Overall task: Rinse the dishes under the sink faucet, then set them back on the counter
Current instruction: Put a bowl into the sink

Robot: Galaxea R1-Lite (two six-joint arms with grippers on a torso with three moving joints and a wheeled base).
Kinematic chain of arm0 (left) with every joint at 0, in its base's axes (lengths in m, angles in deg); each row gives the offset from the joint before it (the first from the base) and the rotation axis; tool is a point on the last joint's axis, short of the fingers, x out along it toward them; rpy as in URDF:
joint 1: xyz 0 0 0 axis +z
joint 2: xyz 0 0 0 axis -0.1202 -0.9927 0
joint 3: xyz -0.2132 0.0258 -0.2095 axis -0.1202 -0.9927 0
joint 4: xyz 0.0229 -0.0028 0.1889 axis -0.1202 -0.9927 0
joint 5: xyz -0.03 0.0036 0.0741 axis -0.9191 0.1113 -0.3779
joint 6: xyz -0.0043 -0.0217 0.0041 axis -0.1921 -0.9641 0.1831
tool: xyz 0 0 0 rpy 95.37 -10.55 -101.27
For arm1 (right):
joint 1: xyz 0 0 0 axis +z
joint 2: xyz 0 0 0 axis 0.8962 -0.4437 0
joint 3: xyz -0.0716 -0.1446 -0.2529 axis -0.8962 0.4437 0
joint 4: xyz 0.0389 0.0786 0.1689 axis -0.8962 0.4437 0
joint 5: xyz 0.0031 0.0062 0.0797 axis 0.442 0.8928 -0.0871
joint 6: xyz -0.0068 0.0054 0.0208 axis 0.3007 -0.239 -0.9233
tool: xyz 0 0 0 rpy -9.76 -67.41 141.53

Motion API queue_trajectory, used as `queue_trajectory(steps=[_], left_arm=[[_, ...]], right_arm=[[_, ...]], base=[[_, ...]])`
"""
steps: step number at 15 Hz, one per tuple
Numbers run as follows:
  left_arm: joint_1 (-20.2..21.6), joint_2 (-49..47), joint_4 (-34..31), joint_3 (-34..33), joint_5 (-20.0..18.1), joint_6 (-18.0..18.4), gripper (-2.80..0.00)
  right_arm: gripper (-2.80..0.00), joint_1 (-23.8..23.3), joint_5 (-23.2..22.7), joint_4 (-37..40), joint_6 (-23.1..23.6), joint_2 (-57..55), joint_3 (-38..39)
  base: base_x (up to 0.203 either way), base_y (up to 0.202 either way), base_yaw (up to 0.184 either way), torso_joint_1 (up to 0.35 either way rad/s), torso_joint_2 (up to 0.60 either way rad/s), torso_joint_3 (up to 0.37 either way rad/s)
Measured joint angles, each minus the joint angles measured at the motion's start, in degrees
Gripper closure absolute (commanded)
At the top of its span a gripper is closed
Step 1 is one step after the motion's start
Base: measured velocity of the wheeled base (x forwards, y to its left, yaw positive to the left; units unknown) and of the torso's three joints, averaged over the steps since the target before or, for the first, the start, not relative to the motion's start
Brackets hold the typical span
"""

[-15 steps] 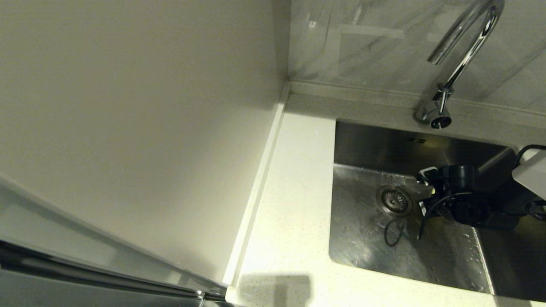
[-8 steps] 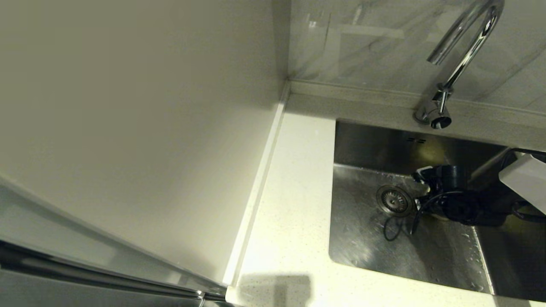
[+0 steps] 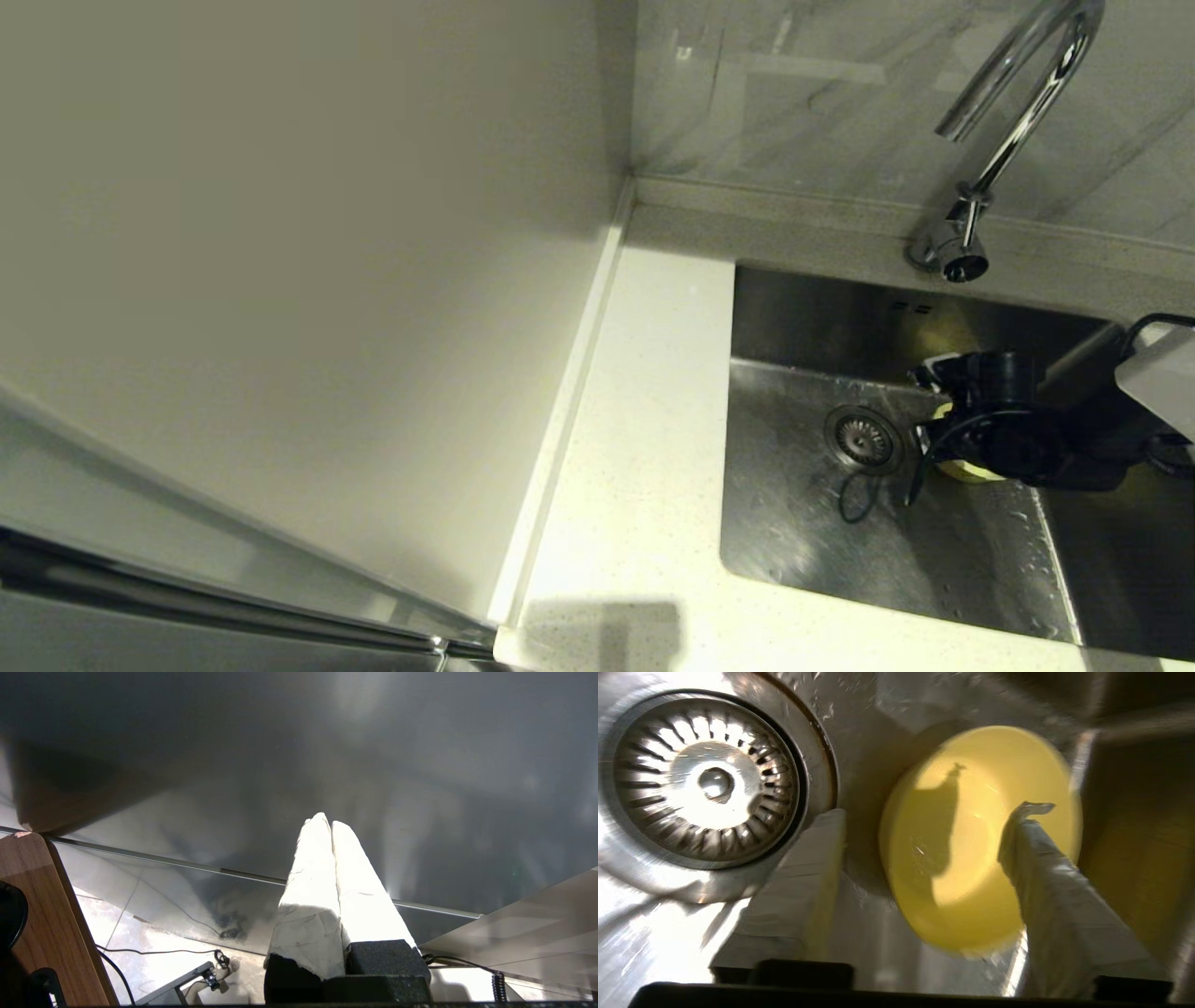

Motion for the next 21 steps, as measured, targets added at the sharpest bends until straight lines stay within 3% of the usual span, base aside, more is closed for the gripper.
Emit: queue_trajectory(steps=[5,8,12,14,16,18,21], left_arm=[[0.0,0.0,0.0,0.0,0.0,0.0,0.0],[0.0,0.0,0.0,0.0,0.0,0.0,0.0],[0.0,0.0,0.0,0.0,0.0,0.0,0.0],[0.0,0.0,0.0,0.0,0.0,0.0,0.0],[0.0,0.0,0.0,0.0,0.0,0.0,0.0],[0.0,0.0,0.0,0.0,0.0,0.0,0.0],[0.0,0.0,0.0,0.0,0.0,0.0,0.0]], right_arm=[[-2.8,0.6,-1.2,3.6,-3.4,17.4,10.6],[-2.8,0.9,-4.0,16.6,-5.8,32.3,11.2],[-2.8,0.3,-4.4,50.3,-15.1,42.5,-8.8],[-2.8,-0.7,-0.3,67.2,-20.8,42.9,-19.1],[-2.8,-3.9,5.4,80.2,-24.5,41.8,-24.8],[-2.8,-8.1,8.8,85.1,-24.9,39.9,-26.7],[-2.8,-15.2,8.8,85.2,-25.1,37.4,-25.9]], base=[[0.0,0.0,0.0,0.0,0.0,0.0],[0.0,0.0,0.0,0.0,0.0,0.0],[0.0,0.0,0.0,0.0,0.0,0.0],[0.0,0.0,0.0,0.0,0.0,0.0],[0.0,0.0,0.0,0.0,0.0,0.0],[0.0,0.0,0.0,0.0,0.0,0.0],[0.0,0.0,0.0,0.0,0.0,0.0]])
